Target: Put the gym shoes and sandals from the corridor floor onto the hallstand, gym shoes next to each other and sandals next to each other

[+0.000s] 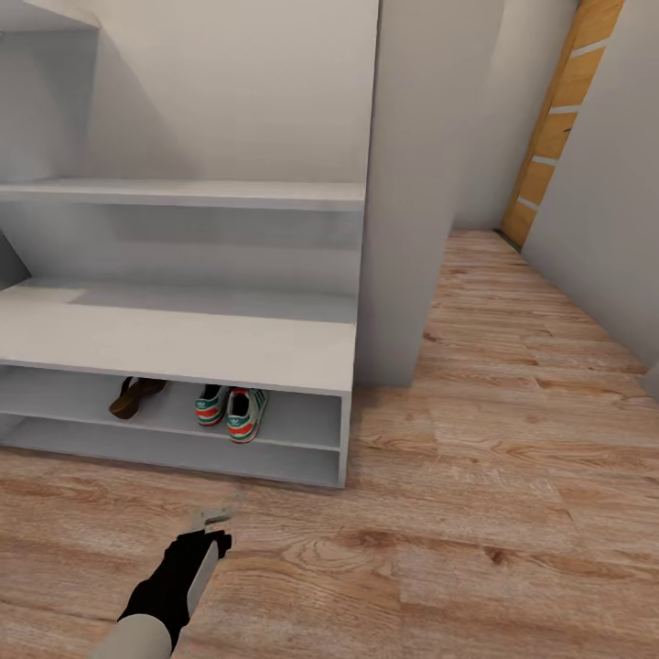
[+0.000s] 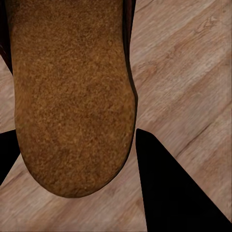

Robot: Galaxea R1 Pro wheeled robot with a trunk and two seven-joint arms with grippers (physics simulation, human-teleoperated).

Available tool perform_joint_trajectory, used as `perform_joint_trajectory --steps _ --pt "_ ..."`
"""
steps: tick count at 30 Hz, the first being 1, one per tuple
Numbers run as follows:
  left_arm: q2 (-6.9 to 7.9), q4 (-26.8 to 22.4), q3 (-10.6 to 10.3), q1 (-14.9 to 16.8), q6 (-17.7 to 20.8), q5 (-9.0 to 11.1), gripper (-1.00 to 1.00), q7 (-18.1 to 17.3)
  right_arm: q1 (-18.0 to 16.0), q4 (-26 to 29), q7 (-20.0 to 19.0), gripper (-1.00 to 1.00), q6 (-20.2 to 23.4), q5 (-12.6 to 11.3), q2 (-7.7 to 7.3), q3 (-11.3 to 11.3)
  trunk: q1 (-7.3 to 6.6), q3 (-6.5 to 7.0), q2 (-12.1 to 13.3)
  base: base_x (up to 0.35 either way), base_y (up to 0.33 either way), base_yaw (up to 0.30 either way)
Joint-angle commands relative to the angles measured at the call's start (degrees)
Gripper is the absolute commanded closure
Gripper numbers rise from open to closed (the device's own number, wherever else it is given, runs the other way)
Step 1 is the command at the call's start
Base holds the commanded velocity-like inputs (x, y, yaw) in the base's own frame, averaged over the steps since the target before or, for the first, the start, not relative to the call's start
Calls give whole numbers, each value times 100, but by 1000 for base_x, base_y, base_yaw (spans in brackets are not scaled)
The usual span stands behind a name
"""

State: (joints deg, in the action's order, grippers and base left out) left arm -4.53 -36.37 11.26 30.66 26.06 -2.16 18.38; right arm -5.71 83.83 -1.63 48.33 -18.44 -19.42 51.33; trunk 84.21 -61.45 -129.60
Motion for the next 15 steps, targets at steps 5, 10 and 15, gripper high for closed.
perform_joint_trajectory --steps 5,10,15 --pt "524 4 7 -159 -85 6 -100 -2161 0 2 27 100 1 -19 0 0 0 0 0 0 52 0" --pt "1249 -355 1822 -449 -475 3 -100 -5952 0 -6 31 100 1 -19 0 8 0 0 0 -112 154 0" --pt "1275 -439 2021 -448 -479 4 -100 -6066 0 -7 31 100 1 -19 0 9 0 0 0 -251 214 0"
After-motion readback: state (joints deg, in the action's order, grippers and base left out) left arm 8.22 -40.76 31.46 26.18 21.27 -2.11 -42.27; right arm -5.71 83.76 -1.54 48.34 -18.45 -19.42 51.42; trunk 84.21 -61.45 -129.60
